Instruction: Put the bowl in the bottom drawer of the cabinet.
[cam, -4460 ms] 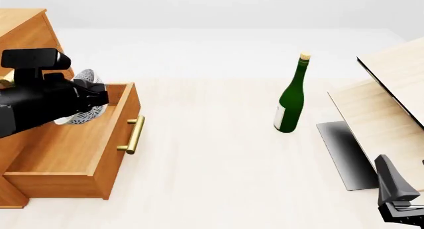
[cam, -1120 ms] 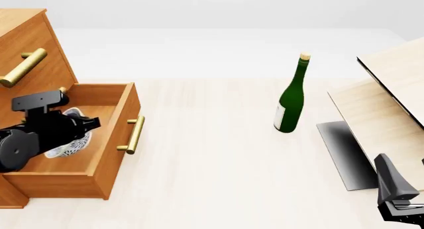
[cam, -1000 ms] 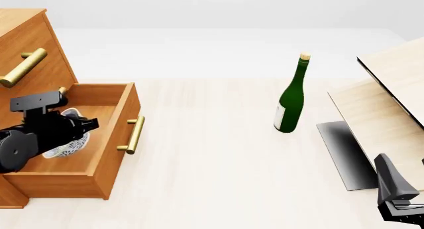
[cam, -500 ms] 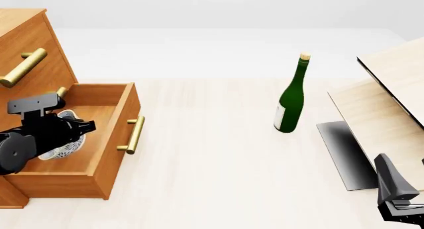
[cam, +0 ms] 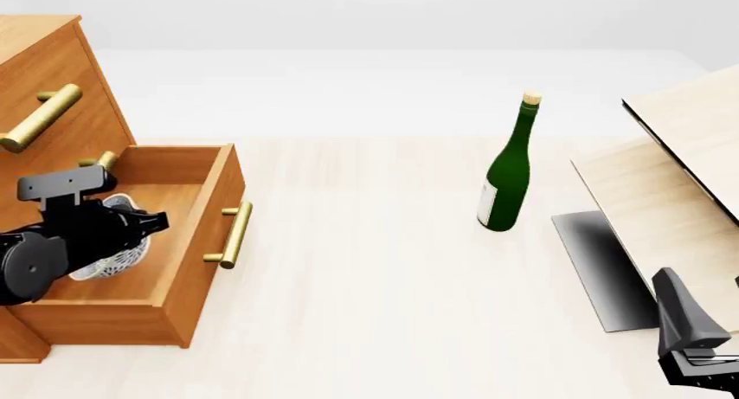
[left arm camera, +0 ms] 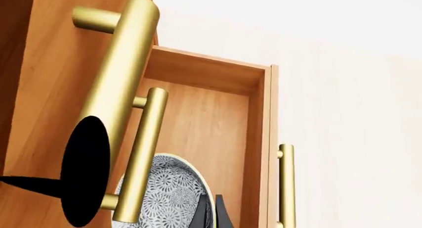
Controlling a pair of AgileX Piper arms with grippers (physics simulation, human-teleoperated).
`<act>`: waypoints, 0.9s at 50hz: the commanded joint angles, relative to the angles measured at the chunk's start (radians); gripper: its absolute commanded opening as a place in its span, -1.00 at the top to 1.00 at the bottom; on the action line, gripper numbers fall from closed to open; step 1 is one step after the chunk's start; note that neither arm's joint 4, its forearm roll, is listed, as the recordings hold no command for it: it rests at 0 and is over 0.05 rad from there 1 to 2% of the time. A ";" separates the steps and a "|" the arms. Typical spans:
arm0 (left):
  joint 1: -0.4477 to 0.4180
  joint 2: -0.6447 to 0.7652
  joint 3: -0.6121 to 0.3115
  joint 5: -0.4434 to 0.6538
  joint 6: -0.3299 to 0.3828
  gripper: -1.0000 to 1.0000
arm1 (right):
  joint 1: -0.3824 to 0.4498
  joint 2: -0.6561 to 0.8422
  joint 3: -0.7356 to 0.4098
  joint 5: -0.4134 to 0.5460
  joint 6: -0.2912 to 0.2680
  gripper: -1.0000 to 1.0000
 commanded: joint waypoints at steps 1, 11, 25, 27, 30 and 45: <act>0.001 0.001 -0.002 -0.009 0.000 1.00 | 0.000 0.000 0.000 0.000 0.000 -1.00; -0.011 -0.013 -0.011 -0.001 -0.032 -1.00 | 0.000 0.000 0.000 0.000 0.000 -1.00; -0.016 -0.034 -0.004 -0.009 -0.052 -1.00 | 0.000 0.000 0.000 0.000 0.000 -1.00; -0.015 -0.037 -0.002 -0.010 -0.052 -1.00 | 0.000 0.000 0.000 0.000 0.000 -1.00; -0.017 -0.038 0.000 -0.011 -0.055 -1.00 | 0.000 0.000 0.000 0.000 0.000 -1.00; -0.073 -0.049 -0.021 -0.005 -0.082 -1.00 | 0.000 0.000 0.000 0.000 0.000 -1.00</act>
